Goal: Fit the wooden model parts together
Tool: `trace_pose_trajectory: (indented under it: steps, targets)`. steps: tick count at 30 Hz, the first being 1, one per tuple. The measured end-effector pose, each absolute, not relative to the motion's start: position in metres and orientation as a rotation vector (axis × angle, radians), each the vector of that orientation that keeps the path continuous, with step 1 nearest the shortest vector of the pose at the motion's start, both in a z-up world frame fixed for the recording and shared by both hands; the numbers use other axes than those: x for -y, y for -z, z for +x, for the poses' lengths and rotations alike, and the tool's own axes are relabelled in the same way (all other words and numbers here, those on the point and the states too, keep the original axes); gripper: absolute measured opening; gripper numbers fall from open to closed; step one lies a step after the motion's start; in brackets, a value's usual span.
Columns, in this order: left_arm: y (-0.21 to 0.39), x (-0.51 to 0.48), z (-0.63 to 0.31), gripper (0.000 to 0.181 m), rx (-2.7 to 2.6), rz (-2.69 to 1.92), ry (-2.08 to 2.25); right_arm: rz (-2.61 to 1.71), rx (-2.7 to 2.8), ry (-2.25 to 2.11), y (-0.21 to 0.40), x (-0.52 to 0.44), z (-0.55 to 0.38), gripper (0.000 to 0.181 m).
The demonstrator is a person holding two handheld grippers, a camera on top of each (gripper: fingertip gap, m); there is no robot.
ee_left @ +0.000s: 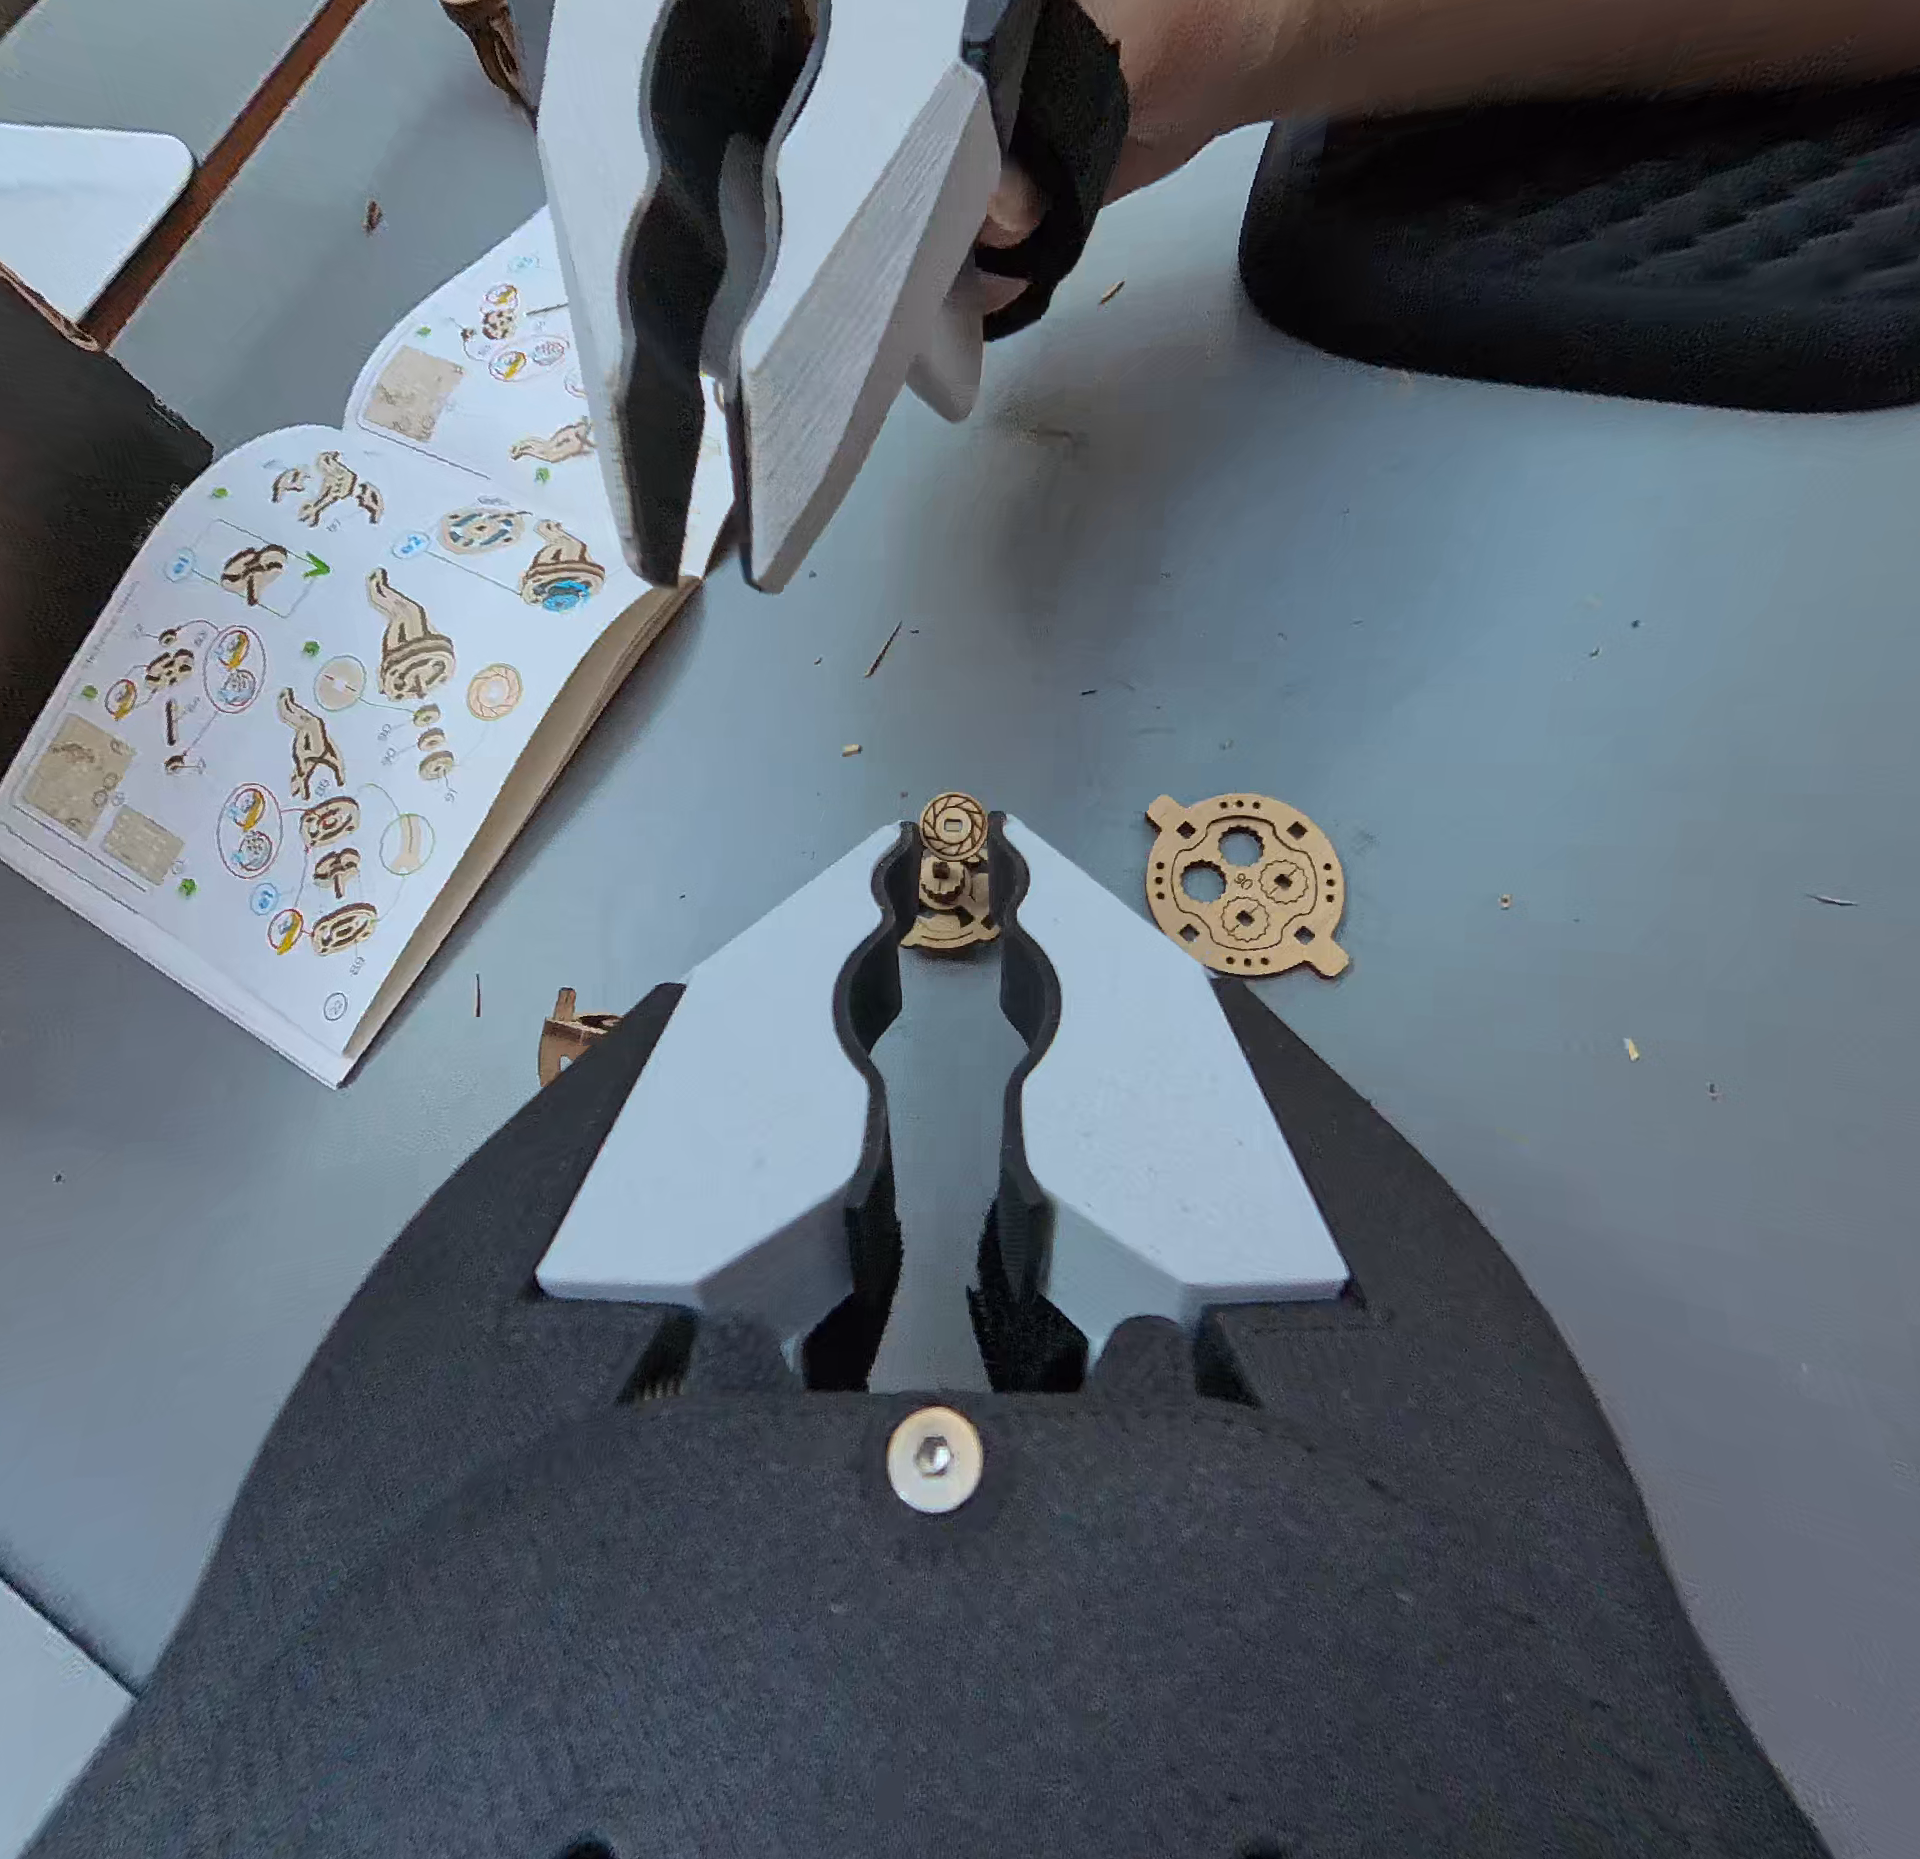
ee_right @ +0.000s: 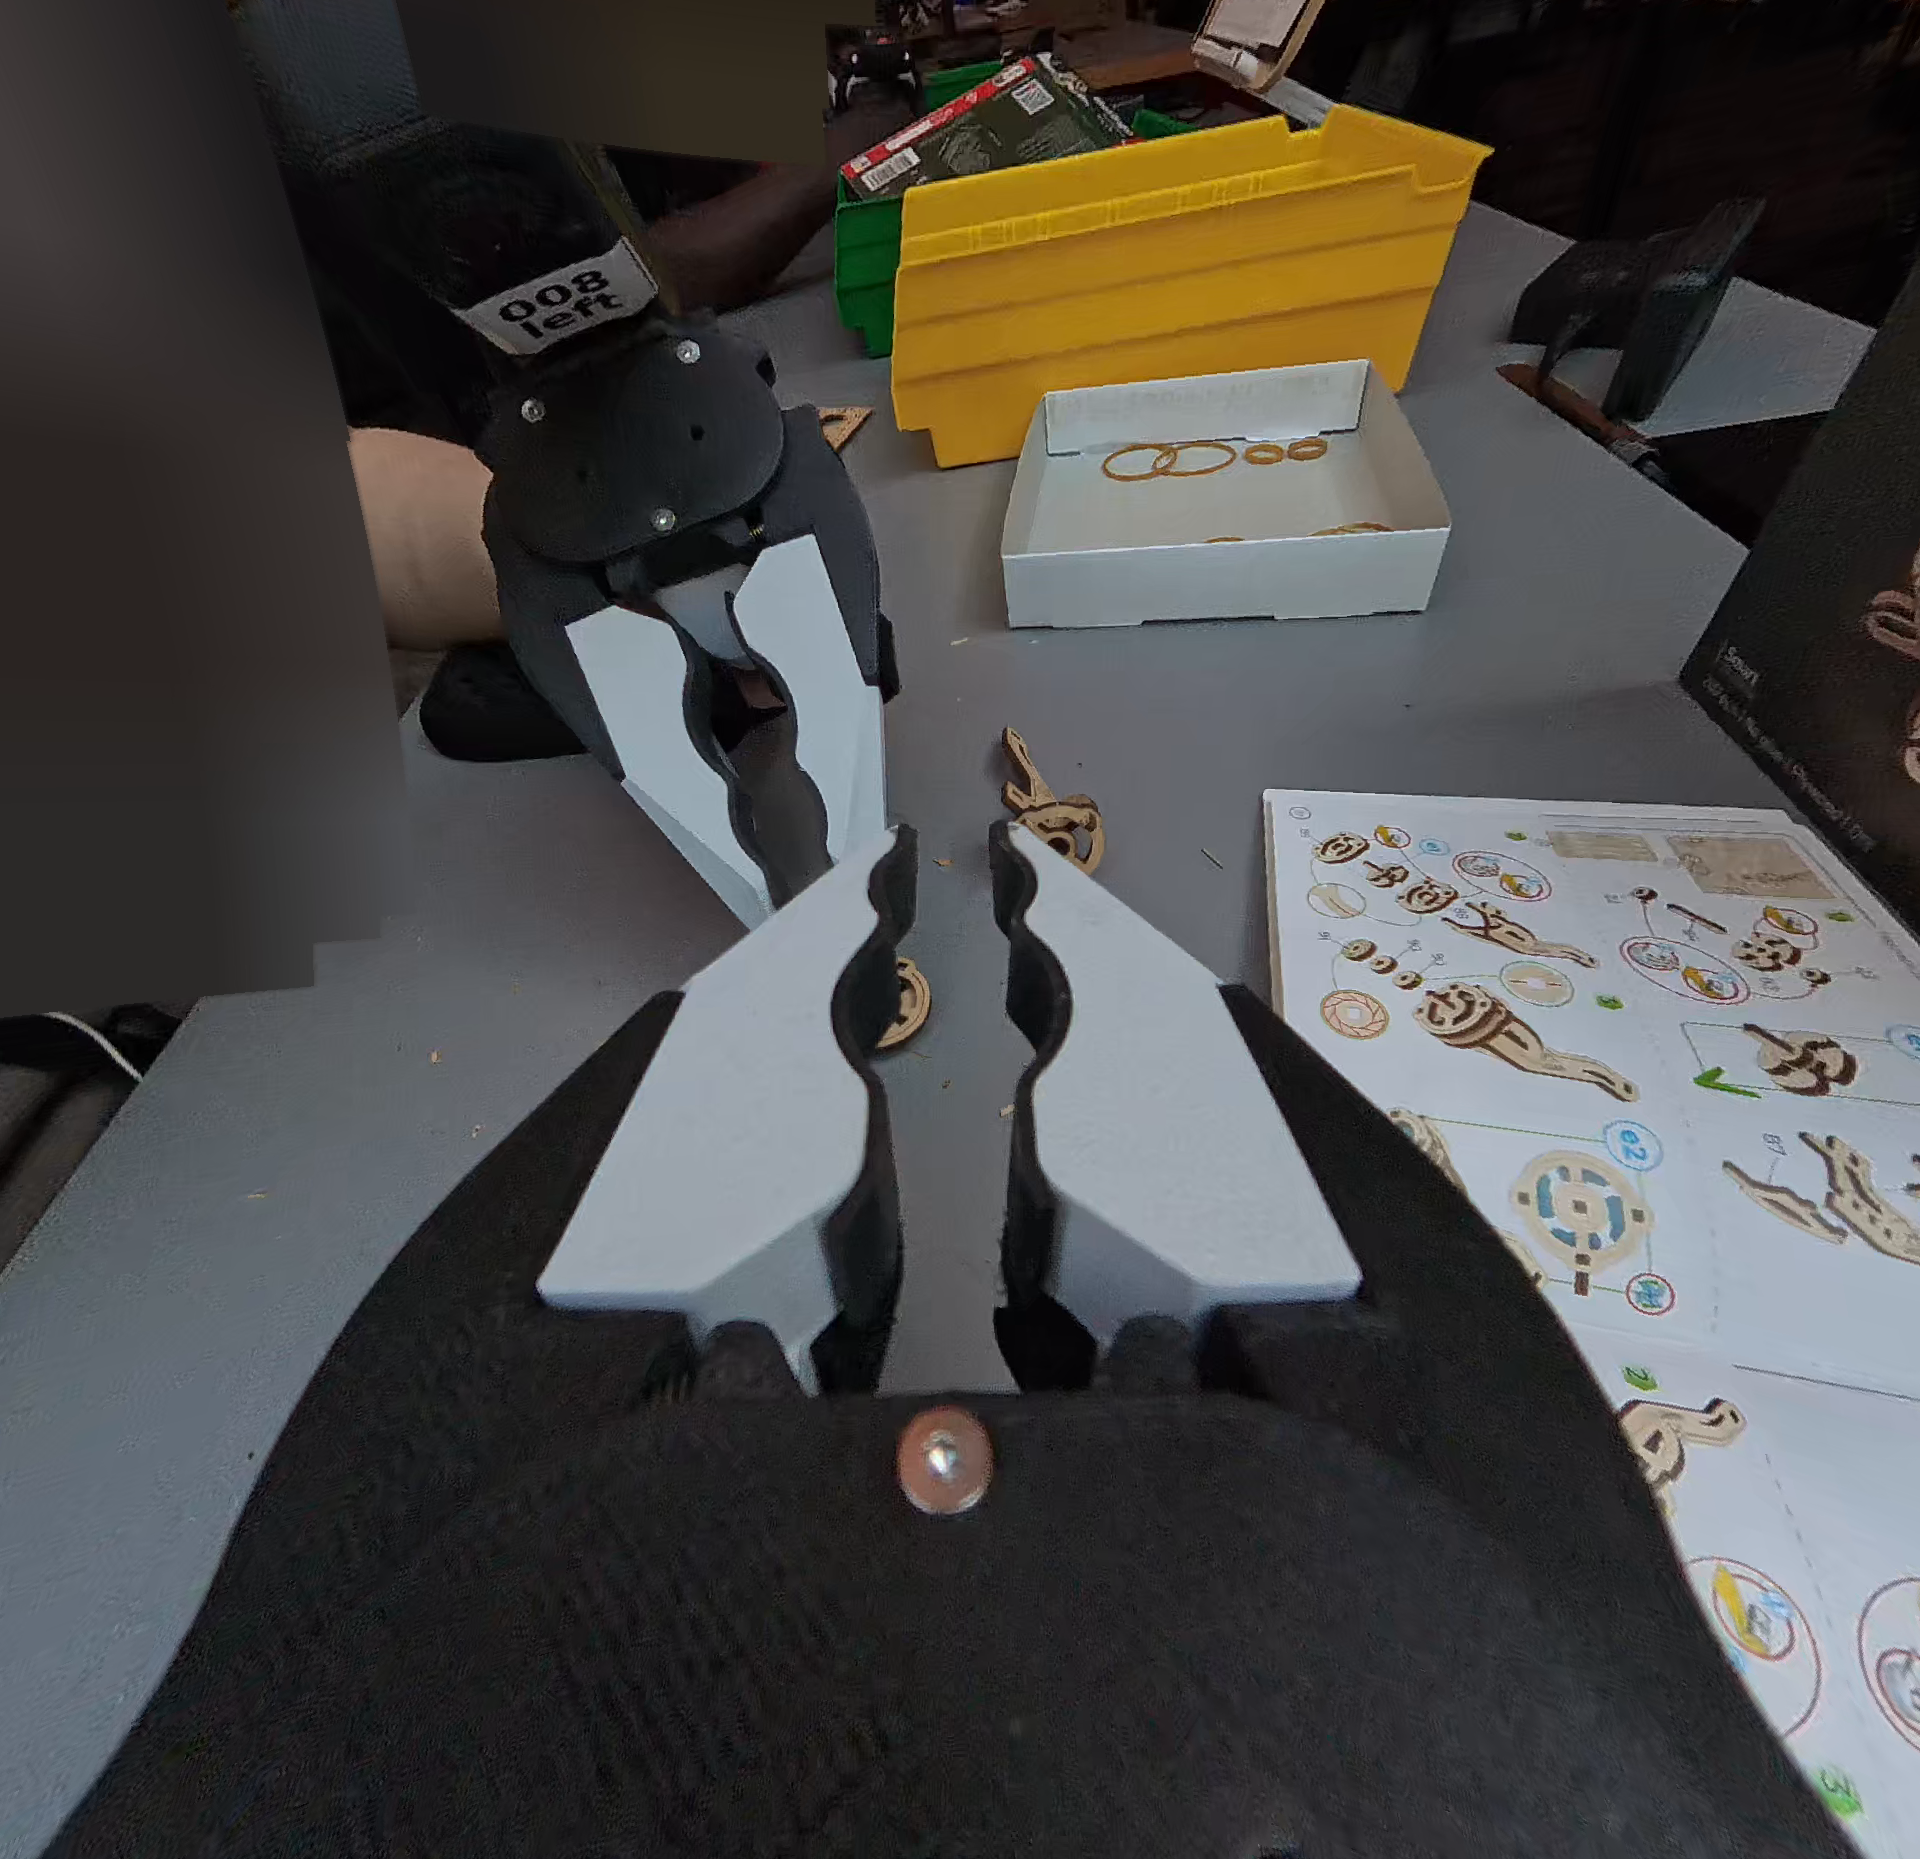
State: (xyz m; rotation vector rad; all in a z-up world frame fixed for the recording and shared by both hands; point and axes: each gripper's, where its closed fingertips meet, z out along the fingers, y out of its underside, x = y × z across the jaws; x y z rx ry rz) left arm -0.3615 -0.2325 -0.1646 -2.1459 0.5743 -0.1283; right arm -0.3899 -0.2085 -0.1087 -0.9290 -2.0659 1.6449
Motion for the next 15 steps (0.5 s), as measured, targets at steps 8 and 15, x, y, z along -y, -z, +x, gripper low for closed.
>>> trace_pose_trajectory:
  steps: [8, 15]
  targets:
    - [0.179, 0.225, -0.366, 0.011, -0.578, -2.203, 0.154, -0.776, 2.361, -1.496, 0.155, 0.235, -0.369, 0.012]
    - [0.177, 0.234, -0.37, 0.011, -0.561, -2.206, 0.17, -0.783, 2.357, -1.458, 0.162, 0.237, -0.375, 0.01]
